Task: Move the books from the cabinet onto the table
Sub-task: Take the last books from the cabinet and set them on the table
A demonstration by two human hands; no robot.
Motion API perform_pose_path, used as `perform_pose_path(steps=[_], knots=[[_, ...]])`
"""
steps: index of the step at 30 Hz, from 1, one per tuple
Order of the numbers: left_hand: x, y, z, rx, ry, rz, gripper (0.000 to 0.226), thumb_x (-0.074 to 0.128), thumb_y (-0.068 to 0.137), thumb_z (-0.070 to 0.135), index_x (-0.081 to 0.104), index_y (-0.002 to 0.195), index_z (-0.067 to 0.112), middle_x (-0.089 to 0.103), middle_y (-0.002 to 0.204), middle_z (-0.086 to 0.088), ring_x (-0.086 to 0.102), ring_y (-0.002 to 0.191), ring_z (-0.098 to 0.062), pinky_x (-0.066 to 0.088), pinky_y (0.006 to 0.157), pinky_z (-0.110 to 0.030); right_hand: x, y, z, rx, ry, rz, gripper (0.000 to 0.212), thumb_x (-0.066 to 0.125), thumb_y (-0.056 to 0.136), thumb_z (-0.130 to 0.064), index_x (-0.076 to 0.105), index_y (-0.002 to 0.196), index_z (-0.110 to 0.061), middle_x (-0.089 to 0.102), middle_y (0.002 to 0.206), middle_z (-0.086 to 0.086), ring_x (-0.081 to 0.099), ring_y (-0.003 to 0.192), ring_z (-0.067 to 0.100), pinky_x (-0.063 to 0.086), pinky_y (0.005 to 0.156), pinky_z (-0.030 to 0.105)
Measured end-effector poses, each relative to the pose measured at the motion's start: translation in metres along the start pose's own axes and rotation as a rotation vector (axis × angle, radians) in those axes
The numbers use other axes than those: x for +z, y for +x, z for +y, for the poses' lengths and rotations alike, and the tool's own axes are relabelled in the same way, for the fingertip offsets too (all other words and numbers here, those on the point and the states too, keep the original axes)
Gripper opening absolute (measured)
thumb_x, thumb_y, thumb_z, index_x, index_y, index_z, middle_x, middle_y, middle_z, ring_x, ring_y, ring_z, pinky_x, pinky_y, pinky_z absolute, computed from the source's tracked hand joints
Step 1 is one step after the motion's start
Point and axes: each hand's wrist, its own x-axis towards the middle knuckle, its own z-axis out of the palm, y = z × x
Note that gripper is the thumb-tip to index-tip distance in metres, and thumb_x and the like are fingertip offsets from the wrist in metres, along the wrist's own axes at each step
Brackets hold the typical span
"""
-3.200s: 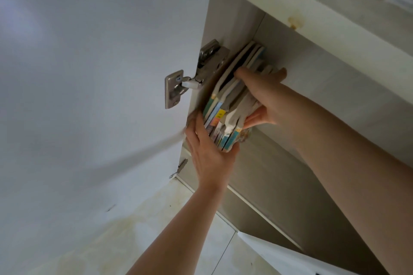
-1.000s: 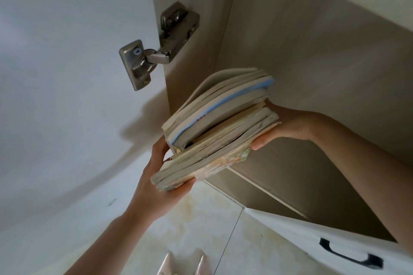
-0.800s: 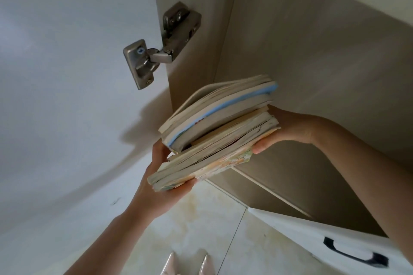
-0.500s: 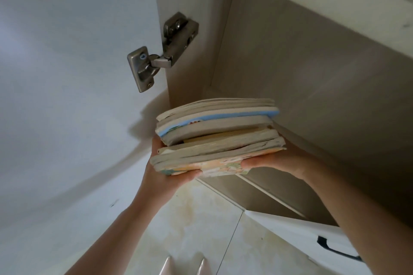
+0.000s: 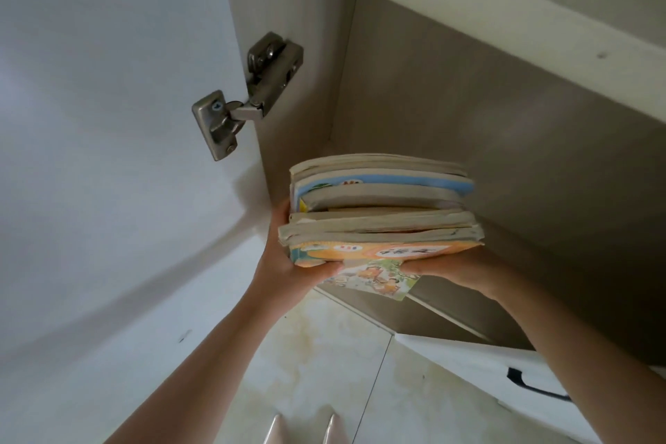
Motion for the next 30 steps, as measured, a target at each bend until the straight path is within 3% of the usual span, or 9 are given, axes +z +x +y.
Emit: perform_pose_path(steps=[2,5,9,14,17,20,25,28,30], knots=[[-0.001,0.006,0.001,-0.033,0.013,-0.044,0.091,0.088,0.062,0.002,0.036,0.138,0.008,0.064,0.122,-0.006,0.063,0.114,-0.018,0.059,0.081,-0.032,0.002,0.001,0.004,0.029,0.003,-0.02,0.053,0.077,0.072,0.006,0.06,0.104,-0.032,0.067,0.106,-0.013,0.066,0.098,0.0,0.056,0.086,0.023],[-0.011,0.01,-0.001,-0.021,0.133,-0.088,0.092,0.089,0.059,0.041,0.048,0.135,0.009,0.065,0.125,-0.003,0.062,0.116,-0.019,0.059,0.085,-0.043,0.006,0.006,0.009,-0.027,0.014,0.021,0.055,0.077,0.067,0.014,0.062,0.111,-0.017,0.071,0.103,-0.008,0.068,0.099,0.003,0.056,0.078,0.019],[-0.014,0.009,-0.002,0.05,0.341,0.013,0.08,0.082,0.057,0.053,0.059,0.125,0.019,0.067,0.118,0.01,0.064,0.109,-0.006,0.059,0.084,-0.036,0.009,0.008,0.016,-0.132,0.034,0.13,0.078,0.086,0.056,0.011,0.052,0.126,0.001,0.07,0.114,0.01,0.067,0.108,0.02,0.057,0.087,0.033],[-0.015,-0.008,-0.004,-0.003,0.349,0.0,0.073,0.091,0.054,0.043,0.062,0.119,0.027,0.07,0.113,0.012,0.066,0.105,-0.008,0.058,0.084,-0.041,0.015,-0.015,0.01,-0.12,0.035,0.121,0.086,0.091,0.048,-0.006,0.054,0.126,-0.004,0.07,0.116,0.011,0.066,0.111,0.023,0.056,0.089,0.036],[-0.012,-0.041,0.01,-0.085,0.303,-0.017,0.071,0.091,0.05,0.04,0.064,0.114,0.032,0.072,0.108,0.014,0.068,0.101,-0.007,0.058,0.083,-0.043,0.02,-0.046,0.004,-0.06,-0.015,0.087,0.067,0.09,0.052,0.003,0.062,0.109,-0.02,0.075,0.097,-0.015,0.069,0.098,0.004,0.055,0.075,0.017],[-0.006,-0.078,0.029,-0.158,0.262,-0.028,0.072,0.091,0.047,0.035,0.064,0.113,0.029,0.073,0.105,0.014,0.07,0.098,-0.007,0.058,0.083,-0.044,0.025,-0.084,-0.008,-0.037,-0.038,0.036,0.062,0.085,0.059,0.007,0.06,0.104,-0.026,0.073,0.086,-0.018,0.066,0.085,-0.012,0.051,0.065,0.007],[0.004,-0.154,0.061,-0.274,0.135,0.037,0.08,0.093,0.047,0.009,0.058,0.118,0.02,0.073,0.107,0.006,0.069,0.101,-0.013,0.059,0.077,-0.033,0.034,-0.145,-0.019,-0.033,0.031,-0.012,0.077,0.092,0.054,-0.005,0.058,0.121,-0.021,0.073,0.108,-0.005,0.068,0.104,0.01,0.056,0.081,0.026],[0.014,-0.21,0.094,-0.29,0.046,0.141,0.077,0.089,0.049,-0.009,0.058,0.115,0.016,0.074,0.101,0.007,0.07,0.095,-0.01,0.056,0.069,-0.019,0.044,-0.185,-0.029,-0.075,0.064,-0.056,0.084,0.091,0.052,-0.026,0.053,0.127,-0.028,0.07,0.117,-0.008,0.065,0.107,0.006,0.054,0.09,0.031],[0.021,-0.249,0.113,-0.303,-0.013,0.217,0.08,0.089,0.045,-0.003,0.057,0.115,0.02,0.074,0.101,0.004,0.071,0.093,-0.012,0.056,0.068,-0.02,0.05,-0.213,-0.038,-0.098,0.059,-0.088,0.079,0.09,0.053,-0.037,0.054,0.123,-0.031,0.071,0.113,-0.012,0.066,0.103,0.004,0.055,0.086,0.028]])
